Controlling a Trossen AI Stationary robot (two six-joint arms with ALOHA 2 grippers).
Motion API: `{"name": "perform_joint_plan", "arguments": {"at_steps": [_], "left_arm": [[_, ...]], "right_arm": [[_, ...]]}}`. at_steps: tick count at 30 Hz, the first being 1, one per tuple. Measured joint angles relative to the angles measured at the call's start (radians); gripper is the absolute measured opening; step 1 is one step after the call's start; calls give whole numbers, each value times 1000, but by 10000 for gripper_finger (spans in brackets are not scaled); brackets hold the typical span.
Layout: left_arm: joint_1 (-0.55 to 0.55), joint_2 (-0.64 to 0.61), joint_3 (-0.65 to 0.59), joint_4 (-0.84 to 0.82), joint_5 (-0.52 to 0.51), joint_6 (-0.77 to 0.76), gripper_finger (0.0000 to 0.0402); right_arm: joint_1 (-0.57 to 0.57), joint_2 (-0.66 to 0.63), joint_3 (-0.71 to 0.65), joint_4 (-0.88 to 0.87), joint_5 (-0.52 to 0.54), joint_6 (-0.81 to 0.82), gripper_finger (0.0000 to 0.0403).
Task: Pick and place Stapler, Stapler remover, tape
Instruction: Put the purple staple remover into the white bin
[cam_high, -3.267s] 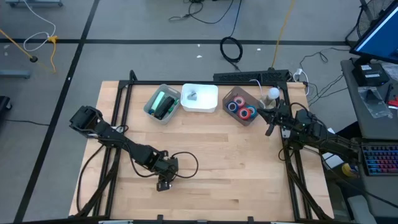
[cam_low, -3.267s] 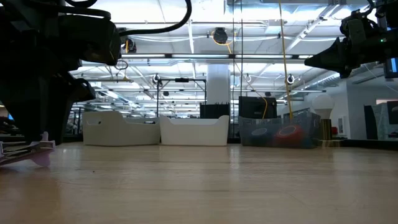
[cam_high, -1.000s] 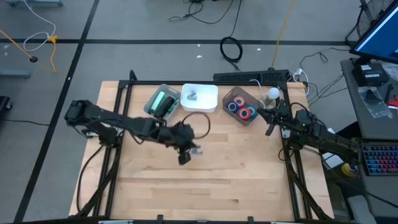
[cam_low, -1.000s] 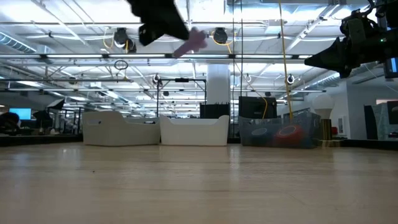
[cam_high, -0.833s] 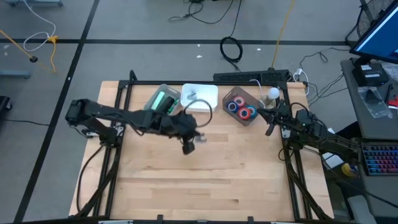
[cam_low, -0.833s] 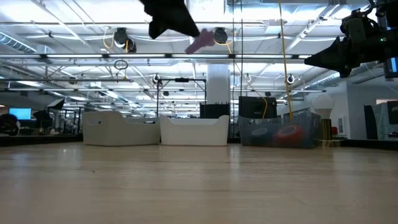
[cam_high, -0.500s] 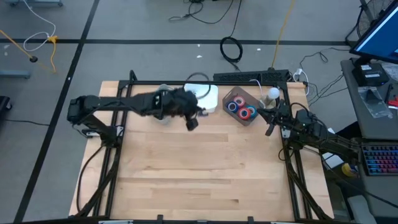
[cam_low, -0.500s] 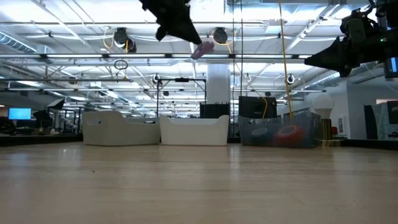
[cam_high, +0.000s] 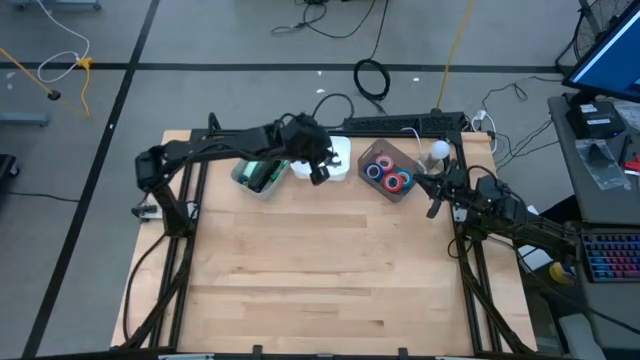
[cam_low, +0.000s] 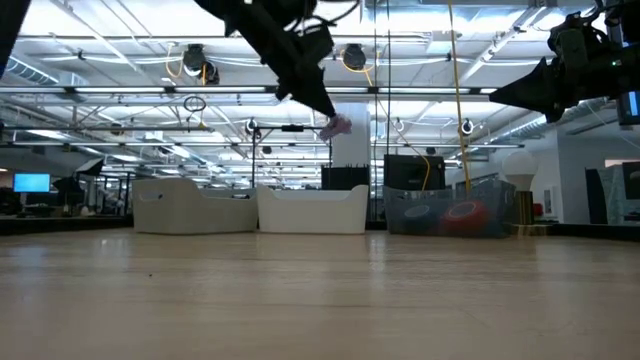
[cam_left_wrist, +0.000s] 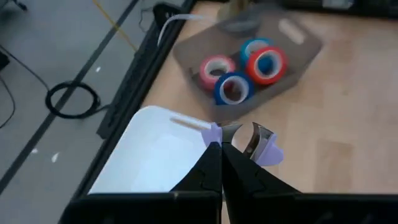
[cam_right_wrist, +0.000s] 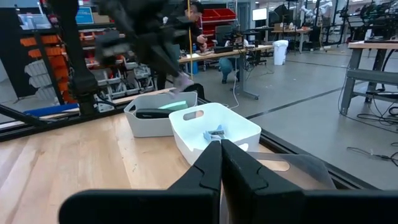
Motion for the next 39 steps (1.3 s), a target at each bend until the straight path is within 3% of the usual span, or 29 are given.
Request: {"name": "perform_joint_plan", "arguments": {"at_steps": [13,18,39], "left_arm": [[132,243,151,-116,-30,118,0],[163,313,156,-135,-14,127,0],[151,364,156,-134,78,103,0]], "right_arm": [[0,0,0,8,0,0,0],[0,0,0,10,4,1,0],[0,0,0,11,4,0,0]]}}
